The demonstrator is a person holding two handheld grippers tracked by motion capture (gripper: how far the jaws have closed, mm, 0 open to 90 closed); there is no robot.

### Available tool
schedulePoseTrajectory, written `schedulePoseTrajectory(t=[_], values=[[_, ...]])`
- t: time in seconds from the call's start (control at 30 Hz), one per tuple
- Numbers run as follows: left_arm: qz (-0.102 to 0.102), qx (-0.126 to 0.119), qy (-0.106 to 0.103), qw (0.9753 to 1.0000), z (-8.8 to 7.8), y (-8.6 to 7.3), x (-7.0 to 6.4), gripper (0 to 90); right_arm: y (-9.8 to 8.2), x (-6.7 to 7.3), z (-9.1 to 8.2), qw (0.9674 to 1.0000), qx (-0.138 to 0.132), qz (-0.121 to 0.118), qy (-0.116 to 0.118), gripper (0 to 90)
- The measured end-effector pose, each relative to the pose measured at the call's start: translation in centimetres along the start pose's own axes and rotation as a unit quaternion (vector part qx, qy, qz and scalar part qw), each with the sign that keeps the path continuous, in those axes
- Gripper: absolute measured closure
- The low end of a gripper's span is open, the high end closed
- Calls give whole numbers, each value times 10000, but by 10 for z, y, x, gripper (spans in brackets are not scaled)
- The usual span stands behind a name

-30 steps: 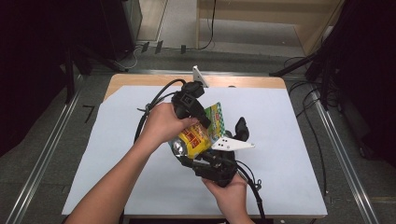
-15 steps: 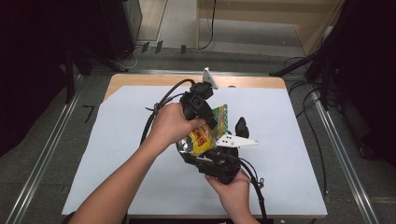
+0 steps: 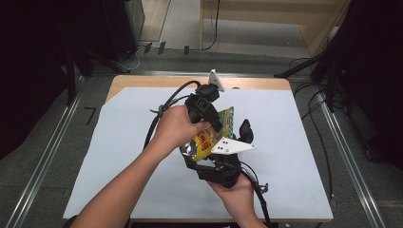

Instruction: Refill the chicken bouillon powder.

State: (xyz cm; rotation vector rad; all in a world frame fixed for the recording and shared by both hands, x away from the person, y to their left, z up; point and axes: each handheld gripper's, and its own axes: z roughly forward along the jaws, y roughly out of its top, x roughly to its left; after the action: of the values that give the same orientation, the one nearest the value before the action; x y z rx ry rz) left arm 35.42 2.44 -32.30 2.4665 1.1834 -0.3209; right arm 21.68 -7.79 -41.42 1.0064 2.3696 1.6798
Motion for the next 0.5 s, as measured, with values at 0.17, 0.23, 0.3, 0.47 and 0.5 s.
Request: schedulePoseTrajectory(t=[0.17, 0.23, 0.3, 0.47, 0.5], values=[[-9, 17, 32, 10000, -1, 1, -2, 824, 0, -2, 0, 9998, -72, 166, 117, 619], [10, 47, 32, 10000, -2, 1, -2, 824, 0, -2, 0, 9997, -92, 192, 139, 621], [13, 58, 47, 10000, -2, 2, -2, 825, 0, -2, 0, 9997, -95, 190, 140, 620], [93, 49, 85, 9999, -1, 2, -3, 827, 0, -2, 0, 9997, -97, 193, 129, 619], [108, 49, 86, 9999, -1, 2, -3, 826, 0, -2, 0, 9997, -98, 192, 125, 620]])
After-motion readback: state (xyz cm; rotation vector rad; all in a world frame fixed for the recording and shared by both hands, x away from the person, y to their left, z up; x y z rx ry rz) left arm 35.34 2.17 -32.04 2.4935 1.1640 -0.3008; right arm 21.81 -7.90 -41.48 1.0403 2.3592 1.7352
